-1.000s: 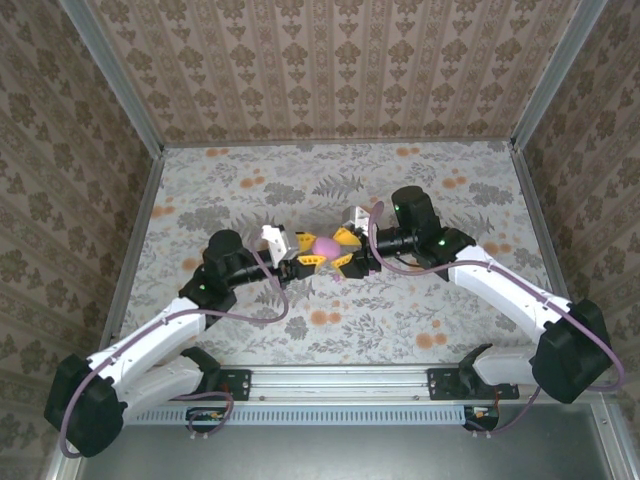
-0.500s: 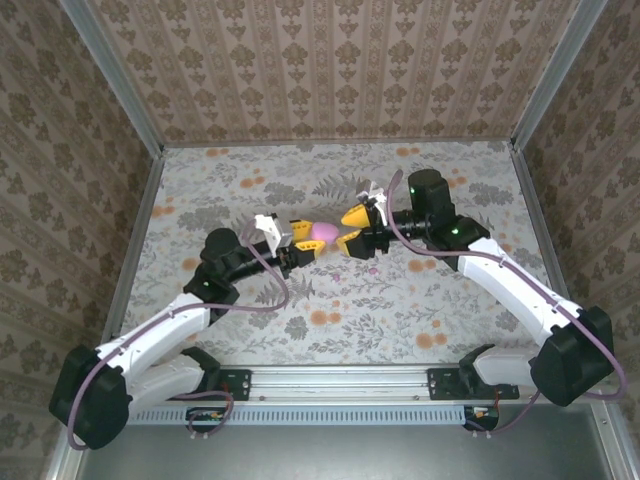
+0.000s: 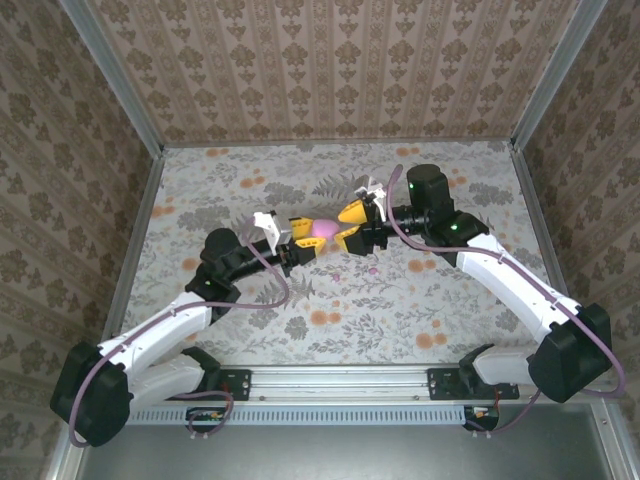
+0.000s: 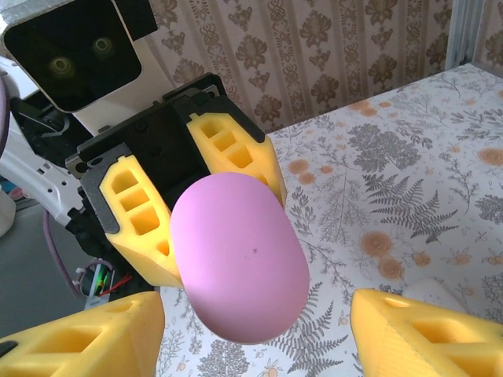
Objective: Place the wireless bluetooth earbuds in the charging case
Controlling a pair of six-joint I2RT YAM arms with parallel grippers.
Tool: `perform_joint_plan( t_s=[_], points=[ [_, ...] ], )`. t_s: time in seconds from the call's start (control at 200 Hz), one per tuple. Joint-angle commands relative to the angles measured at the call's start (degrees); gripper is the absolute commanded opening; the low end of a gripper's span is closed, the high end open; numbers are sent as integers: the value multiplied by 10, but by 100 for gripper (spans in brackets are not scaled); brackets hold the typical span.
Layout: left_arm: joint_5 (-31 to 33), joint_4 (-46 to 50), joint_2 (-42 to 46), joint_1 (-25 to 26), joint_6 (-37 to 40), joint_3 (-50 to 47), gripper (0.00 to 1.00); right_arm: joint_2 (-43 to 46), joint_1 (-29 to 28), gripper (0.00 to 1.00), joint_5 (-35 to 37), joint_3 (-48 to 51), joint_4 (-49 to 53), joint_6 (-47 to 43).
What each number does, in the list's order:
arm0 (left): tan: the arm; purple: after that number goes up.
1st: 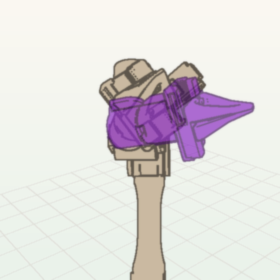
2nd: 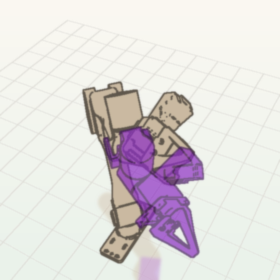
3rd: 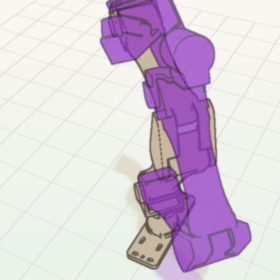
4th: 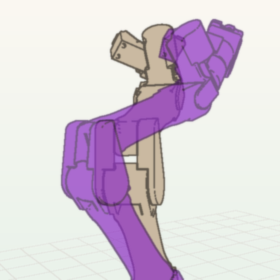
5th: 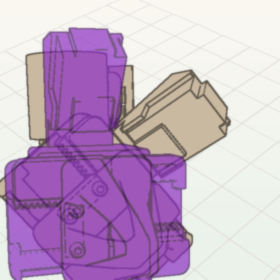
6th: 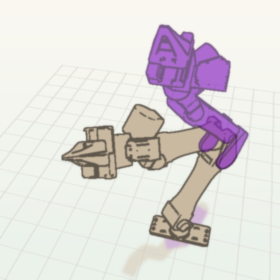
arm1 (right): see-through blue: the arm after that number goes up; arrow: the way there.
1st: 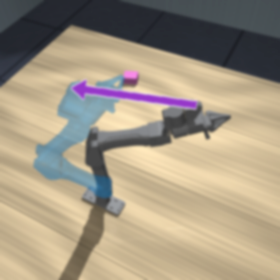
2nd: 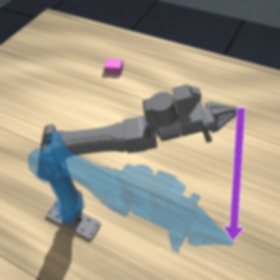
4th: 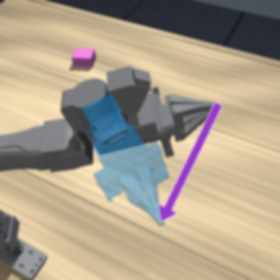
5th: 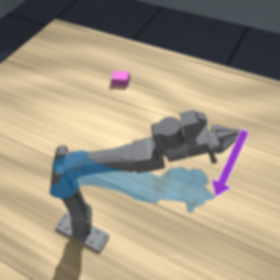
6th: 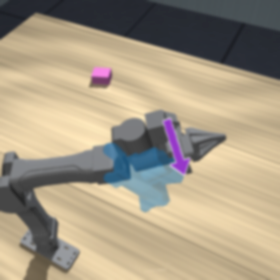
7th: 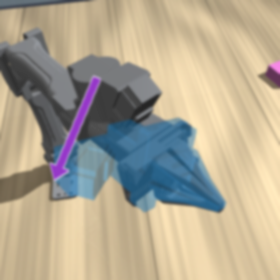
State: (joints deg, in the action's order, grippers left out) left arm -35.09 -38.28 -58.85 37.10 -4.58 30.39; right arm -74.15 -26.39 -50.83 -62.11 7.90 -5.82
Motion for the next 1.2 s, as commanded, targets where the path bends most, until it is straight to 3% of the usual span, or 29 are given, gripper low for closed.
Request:
perform_joint_plan(
  t_s=[0.0, 0.405, 1.195],
  points=[
    [1, -29, 5, 8, -11, 15, 29, -9, -3, 65, 6, -4, 6, -14],
    [-13, -26, 14, 14, -3, 13, 28, -15, -15, 65, 59, -5, -2, -15],
    [-33, 23, 32, 14, 43, 15, 27, -21, 1, 66, 38, -20, -7, 23]
  ],
)
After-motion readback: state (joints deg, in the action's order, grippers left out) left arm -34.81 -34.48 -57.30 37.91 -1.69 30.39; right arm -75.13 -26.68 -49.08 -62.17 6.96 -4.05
